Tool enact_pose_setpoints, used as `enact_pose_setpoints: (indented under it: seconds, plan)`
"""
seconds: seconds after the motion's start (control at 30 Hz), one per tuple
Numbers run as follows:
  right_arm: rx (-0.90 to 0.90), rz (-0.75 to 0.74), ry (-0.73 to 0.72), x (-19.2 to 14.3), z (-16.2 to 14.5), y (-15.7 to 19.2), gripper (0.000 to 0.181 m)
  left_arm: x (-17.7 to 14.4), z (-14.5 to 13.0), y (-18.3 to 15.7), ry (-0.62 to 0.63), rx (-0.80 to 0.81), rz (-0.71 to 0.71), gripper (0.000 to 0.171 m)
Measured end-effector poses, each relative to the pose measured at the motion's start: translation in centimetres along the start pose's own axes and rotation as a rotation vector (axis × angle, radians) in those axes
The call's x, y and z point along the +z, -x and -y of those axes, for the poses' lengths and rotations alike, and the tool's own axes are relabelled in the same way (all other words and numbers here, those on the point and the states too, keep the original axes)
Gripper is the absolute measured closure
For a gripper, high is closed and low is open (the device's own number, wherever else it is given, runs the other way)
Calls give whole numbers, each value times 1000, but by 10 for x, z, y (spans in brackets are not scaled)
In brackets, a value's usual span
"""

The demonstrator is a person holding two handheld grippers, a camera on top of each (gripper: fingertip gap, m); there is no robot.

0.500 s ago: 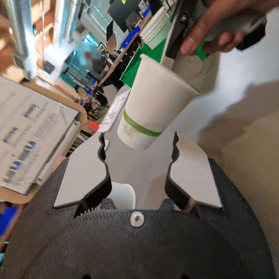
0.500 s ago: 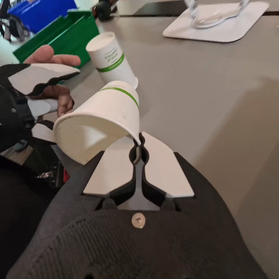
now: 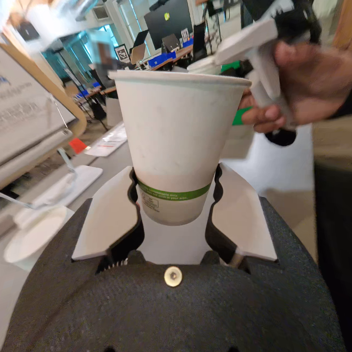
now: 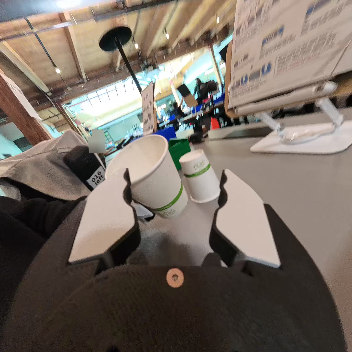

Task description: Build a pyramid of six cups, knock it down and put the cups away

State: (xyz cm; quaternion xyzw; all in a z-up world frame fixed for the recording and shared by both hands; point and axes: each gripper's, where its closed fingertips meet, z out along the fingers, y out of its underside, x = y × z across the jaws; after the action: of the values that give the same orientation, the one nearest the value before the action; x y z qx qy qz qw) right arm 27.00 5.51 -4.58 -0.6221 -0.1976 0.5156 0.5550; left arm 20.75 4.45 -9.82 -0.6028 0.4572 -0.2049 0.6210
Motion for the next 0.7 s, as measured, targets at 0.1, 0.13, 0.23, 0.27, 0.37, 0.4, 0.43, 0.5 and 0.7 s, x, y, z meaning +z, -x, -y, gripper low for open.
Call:
enact_pose_setpoints:
  seconds: [0.1,0.13,0.23,0.27,0.37,0.4,0.43,0.5,0.7]
  plan:
    - [-116,6,-98,-5,13,7,74,0,6,2,-35,-222,-52,91]
    - [-153,10,-102,-4,12,11,71,0,7,-1,-43,-278,-76,91]
    - [-245,45,-63,7,-2,30,63,3,12,-12,-63,-416,-147,91]
    - [-269,51,-41,11,-8,35,63,3,14,-16,-67,-452,-168,91]
    - [-305,61,5,20,-22,44,76,6,14,-34,-48,-442,-229,91]
    - [-313,72,7,20,-24,46,87,7,12,-41,-32,-406,-246,91]
    - [-320,88,11,20,-25,49,90,7,10,-48,-16,-367,-260,91]
    - [-328,104,27,18,-26,49,91,9,7,-52,-6,-341,-252,92]
    - [-349,-22,-124,-6,26,27,92,9,6,-37,-29,-423,-213,95]
